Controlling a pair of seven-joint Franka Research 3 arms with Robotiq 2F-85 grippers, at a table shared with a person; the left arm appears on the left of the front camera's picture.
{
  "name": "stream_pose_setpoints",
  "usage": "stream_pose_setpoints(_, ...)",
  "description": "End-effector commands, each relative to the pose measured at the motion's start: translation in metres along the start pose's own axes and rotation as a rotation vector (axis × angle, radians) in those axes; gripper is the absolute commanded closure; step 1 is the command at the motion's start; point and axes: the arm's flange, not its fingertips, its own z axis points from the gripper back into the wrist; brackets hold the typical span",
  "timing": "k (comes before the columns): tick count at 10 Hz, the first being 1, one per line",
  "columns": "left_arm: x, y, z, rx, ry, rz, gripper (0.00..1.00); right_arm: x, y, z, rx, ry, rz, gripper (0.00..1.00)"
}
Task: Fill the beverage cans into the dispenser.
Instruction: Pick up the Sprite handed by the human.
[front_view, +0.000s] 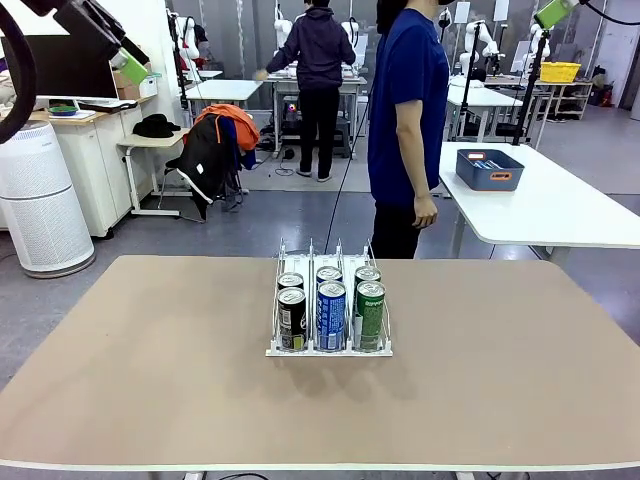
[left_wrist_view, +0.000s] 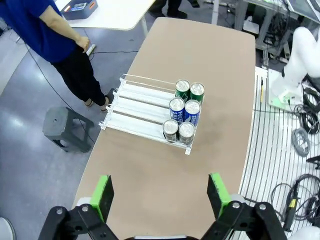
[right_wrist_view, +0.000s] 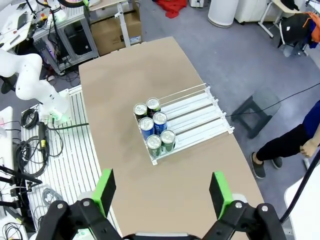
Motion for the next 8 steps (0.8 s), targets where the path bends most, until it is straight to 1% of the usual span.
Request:
stream_pose_setpoints(1,0.009,-0.001,0.003,0.035,-0.016,0.039,0.00,0.003,-0.002,0.007,0.034,0.002,-0.046,0.00)
stream_pose_setpoints(3,0.013,-0.003,0.003,0.037,-0.032,0.036,0.00,0.002,-0.002,0.011,0.045,-0.002,-0.058,0.00)
stream_pose_setpoints(4,0.014,-0.003,0.003,0.036,-0.048,0.055,0.00,0.001,0.000,0.011,0.044,-0.005,-0.060,0.00)
stream_pose_setpoints(5,0.014,-0.004,0.001,0.029,-0.037,0.056,0.00,0.000,0.000,0.011,0.043,-0.008,-0.066,0.00)
stream_pose_setpoints(7,0.022,-0.008,0.002,0.046,-0.058,0.068,0.00,-0.005,-0.001,0.013,-0.009,-0.016,-0.085,0.00)
stream_pose_setpoints(8,0.025,-0.010,0.003,0.052,-0.059,0.053,0.00,-0.009,-0.001,0.014,-0.042,-0.028,-0.082,0.00)
